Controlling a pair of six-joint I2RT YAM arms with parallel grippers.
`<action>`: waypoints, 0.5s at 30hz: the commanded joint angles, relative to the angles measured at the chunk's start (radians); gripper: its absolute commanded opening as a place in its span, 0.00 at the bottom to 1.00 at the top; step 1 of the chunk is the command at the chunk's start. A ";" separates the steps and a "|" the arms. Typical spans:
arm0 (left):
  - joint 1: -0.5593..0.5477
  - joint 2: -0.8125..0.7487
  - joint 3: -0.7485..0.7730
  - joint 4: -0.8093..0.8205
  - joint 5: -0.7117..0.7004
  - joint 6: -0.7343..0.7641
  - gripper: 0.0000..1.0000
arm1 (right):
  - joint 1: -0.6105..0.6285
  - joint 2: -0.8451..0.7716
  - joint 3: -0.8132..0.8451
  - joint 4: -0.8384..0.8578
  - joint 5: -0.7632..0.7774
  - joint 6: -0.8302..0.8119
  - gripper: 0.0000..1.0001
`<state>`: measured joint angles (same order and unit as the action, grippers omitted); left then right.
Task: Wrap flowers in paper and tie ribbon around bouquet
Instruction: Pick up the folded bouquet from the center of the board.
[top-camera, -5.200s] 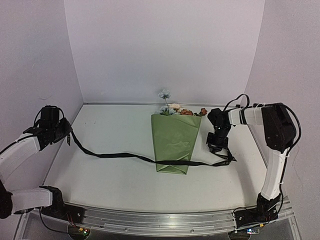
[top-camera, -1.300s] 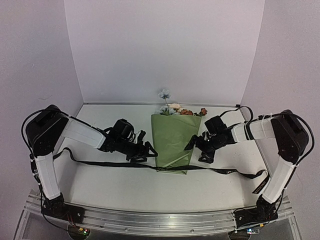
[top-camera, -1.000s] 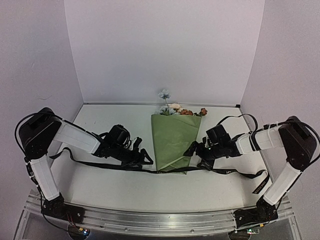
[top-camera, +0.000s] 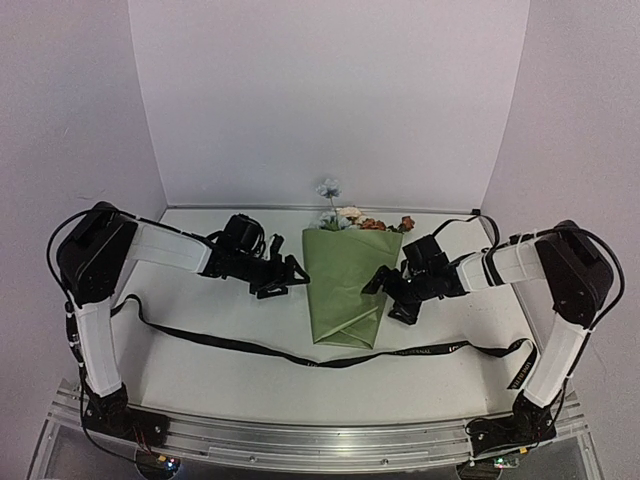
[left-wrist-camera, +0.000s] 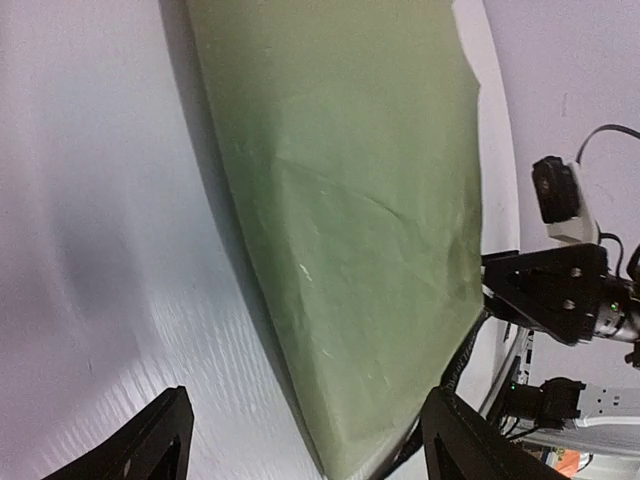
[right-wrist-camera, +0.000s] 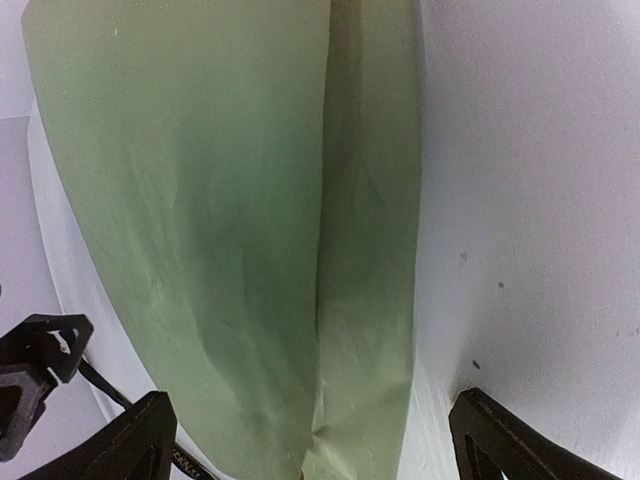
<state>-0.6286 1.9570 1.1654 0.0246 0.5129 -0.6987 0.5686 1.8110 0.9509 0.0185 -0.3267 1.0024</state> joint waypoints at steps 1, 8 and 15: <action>-0.008 0.101 0.090 0.009 0.072 -0.002 0.80 | -0.007 0.069 0.025 -0.080 -0.001 0.013 0.96; -0.009 0.177 0.145 0.034 0.097 -0.060 0.74 | -0.007 0.127 0.073 -0.107 -0.019 0.036 0.80; -0.017 0.237 0.188 0.037 0.137 -0.120 0.58 | -0.007 0.156 0.137 -0.164 -0.042 0.049 0.45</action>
<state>-0.6369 2.1527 1.3106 0.0637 0.6154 -0.7739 0.5606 1.9152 1.0561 -0.0163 -0.3660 1.0454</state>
